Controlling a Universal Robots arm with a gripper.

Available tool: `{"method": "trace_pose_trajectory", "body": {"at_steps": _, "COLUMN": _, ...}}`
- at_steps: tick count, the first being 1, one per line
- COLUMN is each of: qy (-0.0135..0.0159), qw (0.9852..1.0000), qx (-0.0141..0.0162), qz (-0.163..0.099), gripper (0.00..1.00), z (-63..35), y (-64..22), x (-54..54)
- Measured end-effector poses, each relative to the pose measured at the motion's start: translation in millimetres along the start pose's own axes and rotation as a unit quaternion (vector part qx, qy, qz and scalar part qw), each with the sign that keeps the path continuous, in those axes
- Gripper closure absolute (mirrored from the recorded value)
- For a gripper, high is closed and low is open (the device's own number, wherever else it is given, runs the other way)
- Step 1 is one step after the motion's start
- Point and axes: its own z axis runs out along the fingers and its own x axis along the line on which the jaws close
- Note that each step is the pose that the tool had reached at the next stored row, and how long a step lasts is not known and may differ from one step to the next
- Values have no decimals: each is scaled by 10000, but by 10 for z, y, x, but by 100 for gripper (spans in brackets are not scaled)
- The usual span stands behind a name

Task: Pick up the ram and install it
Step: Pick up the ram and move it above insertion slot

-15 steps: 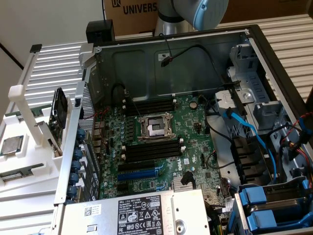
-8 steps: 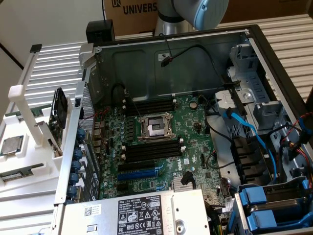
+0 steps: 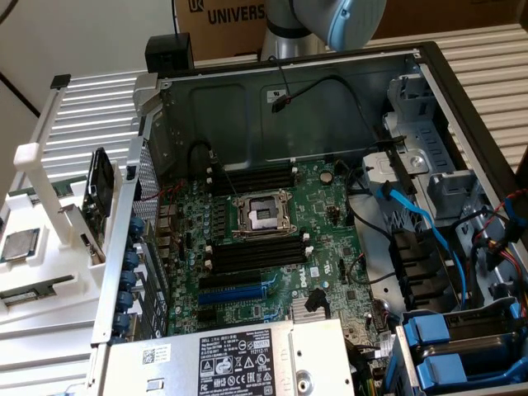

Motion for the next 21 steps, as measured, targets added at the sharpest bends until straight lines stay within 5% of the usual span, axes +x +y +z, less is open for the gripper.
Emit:
{"method": "trace_pose_trajectory", "body": {"at_steps": 17, "qy": -182, "qw": 9998, "qx": 5, "qz": 7, "gripper": 89, "z": 282, "y": -82, "x": 194}}
{"method": "trace_pose_trajectory", "body": {"at_steps": 21, "qy": -192, "qw": 9998, "qx": -16, "qz": 32, "gripper": 89, "z": 341, "y": -88, "x": 205}}
